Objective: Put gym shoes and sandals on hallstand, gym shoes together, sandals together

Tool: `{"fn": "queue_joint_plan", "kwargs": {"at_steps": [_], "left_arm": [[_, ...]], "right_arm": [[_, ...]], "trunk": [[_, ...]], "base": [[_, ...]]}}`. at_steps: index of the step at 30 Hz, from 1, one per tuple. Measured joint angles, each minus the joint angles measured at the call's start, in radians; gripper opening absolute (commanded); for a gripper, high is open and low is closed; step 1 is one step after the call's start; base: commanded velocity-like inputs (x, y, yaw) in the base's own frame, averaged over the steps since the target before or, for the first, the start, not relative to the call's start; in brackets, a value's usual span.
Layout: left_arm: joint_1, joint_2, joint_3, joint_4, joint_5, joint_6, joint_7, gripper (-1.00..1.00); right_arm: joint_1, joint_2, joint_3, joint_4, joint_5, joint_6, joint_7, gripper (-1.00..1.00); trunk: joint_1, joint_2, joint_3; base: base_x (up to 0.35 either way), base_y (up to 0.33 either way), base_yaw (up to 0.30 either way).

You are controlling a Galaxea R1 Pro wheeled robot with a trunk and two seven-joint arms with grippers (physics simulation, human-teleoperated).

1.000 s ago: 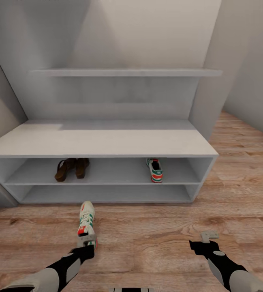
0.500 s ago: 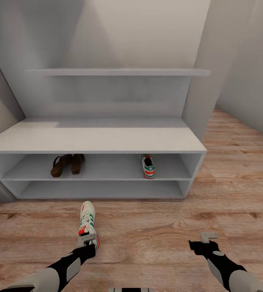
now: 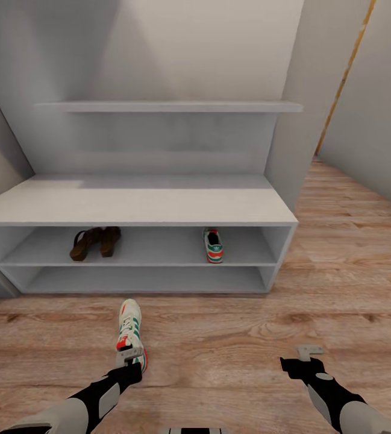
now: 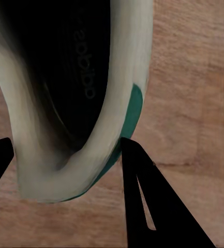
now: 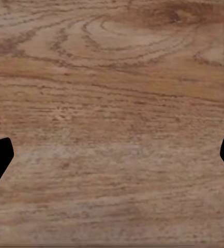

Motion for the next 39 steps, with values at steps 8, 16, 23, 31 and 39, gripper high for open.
{"fn": "queue_joint_plan", "kwargs": {"at_steps": [8,16,23,31,39], "left_arm": [[0.000,0.000,-0.001,0.000,0.000,0.000,0.000,-1.00],[0.000,0.000,-0.001,0.000,0.000,0.000,0.000,-1.00],[0.000,0.000,-0.001,0.000,0.000,0.000,0.000,-1.00],[0.000,0.000,-0.001,-0.001,0.000,0.001,0.001,-1.00],[0.000,0.000,-0.001,0.000,0.000,0.002,0.001,-1.00]], "right_arm": [[0.000,0.000,0.000,0.000,0.000,0.000,0.000,1.00],[0.000,0.001,0.000,0.000,0.000,0.000,0.000,1.00],[0.000,0.001,0.000,0.000,0.000,0.000,0.000,1.00],[0.000,0.002,0.000,0.000,0.000,0.000,0.000,1.00],[0.000,0.003,0.000,0.001,0.000,0.000,0.000,1.00]], "trunk": [[0.000,0.000,0.000],[0.000,0.000,0.000],[0.000,0.000,0.000],[0.000,0.000,0.000],[0.000,0.000,0.000]], "base": [[-0.120,-0.173,0.000],[-0.262,-0.191,0.000],[-0.150,-0.081,0.000],[-0.238,-0.081,0.000],[-0.074,-0.028,0.000]]}}
